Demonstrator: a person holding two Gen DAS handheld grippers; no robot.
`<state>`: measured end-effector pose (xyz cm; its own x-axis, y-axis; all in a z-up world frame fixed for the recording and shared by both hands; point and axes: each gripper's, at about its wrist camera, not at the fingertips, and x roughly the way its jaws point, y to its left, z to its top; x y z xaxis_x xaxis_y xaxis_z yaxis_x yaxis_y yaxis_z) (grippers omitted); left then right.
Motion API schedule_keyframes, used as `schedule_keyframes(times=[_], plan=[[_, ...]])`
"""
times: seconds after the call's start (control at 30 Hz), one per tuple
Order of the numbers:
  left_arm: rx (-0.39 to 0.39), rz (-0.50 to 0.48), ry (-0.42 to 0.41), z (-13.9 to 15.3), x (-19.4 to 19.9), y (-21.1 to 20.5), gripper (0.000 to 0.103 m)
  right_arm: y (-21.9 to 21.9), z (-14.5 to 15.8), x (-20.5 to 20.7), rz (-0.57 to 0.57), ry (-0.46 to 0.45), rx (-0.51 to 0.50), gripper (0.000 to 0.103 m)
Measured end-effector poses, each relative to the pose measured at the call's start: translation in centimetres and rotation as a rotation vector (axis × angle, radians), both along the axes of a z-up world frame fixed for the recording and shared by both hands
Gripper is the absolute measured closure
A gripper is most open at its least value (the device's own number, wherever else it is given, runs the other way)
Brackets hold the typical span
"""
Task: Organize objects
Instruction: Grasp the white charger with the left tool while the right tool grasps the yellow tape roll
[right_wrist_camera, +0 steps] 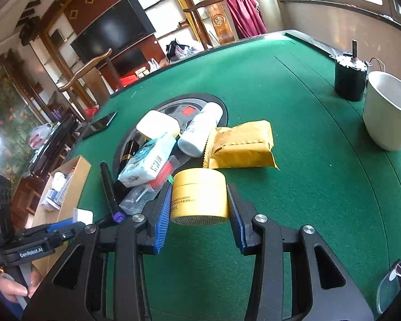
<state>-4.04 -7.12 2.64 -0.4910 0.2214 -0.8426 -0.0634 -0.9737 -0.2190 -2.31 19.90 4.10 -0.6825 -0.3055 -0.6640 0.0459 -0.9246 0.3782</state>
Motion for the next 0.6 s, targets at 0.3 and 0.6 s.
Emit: schedule_keyframes(times=[0.3, 0.6], plan=[[-0.085, -0.034, 0.030, -0.6, 1.5, 1.4, 0.058, 0.0, -0.2, -0.1, 0.000, -0.010, 0.002, 0.064], [-0.085, -0.031, 0.063, -0.4, 2.6, 1.5, 0.059, 0.0, 0.2, 0.1, 0.005, 0.003, 0.000, 0.064]])
